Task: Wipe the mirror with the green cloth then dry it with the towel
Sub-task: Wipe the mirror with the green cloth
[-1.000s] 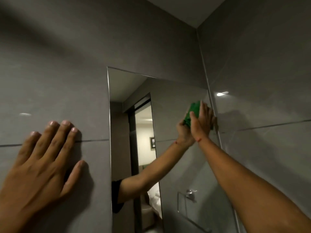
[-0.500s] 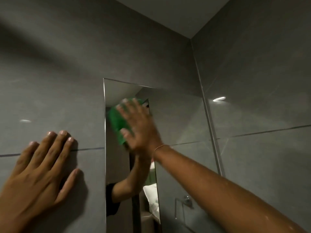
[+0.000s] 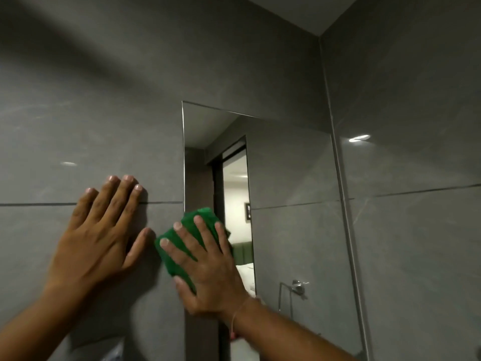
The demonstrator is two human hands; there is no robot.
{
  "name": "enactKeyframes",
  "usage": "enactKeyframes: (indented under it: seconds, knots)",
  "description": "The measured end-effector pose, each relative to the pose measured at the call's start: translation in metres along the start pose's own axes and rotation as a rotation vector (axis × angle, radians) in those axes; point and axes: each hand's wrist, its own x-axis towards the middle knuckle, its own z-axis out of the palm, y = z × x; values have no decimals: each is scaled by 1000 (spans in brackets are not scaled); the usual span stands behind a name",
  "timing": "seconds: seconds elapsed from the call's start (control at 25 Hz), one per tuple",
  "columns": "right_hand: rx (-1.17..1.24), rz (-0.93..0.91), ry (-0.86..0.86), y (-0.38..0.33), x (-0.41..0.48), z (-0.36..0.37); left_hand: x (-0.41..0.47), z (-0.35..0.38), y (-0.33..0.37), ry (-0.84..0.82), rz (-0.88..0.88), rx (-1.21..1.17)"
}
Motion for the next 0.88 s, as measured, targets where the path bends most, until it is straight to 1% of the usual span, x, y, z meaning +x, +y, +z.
enactKeyframes:
  seconds: [0.04, 0.08, 0.12, 0.2, 0.28, 0.32, 0.4, 0.44, 0.48, 0.52, 0.56, 0.64, 0.68, 0.76, 0.8, 0.88]
  knots:
    - [-2, 31, 33, 17, 20, -8, -1, 1, -2, -9, 7, 6]
    - [5, 105, 74, 40, 39, -16, -2, 0, -3, -25, 9, 6]
    - [-4, 217, 128, 70, 54, -24, -2, -2, -3, -32, 9, 8]
    - [-58, 535, 201, 138, 60, -38, 0, -7, -1, -41, 0, 18]
    - [-43, 863, 237, 199, 35, -50, 2, -12, 2, -33, -4, 1]
    - [10, 988, 263, 217, 19, -54, 2, -14, 4, -35, -3, -5]
    - [124, 1139, 343, 220, 7, -53, 3, -17, 3, -49, -13, -5]
    - [141, 1154, 391, 206, 12, -48, 4, -18, 3, -58, -18, -7]
    - [135, 1109, 421, 183, 21, -42, 3, -18, 3, -71, -22, -10]
    - [125, 999, 423, 155, 32, -36, 3, -18, 4, -86, -25, -12]
    - [123, 839, 396, 124, 43, -28, 3, -18, 6, -98, -29, -20]
    - [129, 546, 286, 58, 59, -11, 3, -20, 4, -134, -32, -44]
    - [136, 478, 236, 34, 62, -6, 3, -22, 4, -151, -26, -55]
    - [196, 460, 180, 19, 62, -8, 7, -32, 8, -166, -55, -89]
    - [249, 457, 181, 22, 61, -13, 13, -39, 15, -179, -126, -129]
    - [443, 493, 215, 27, 59, -28, 32, -52, 40, -225, -342, -255]
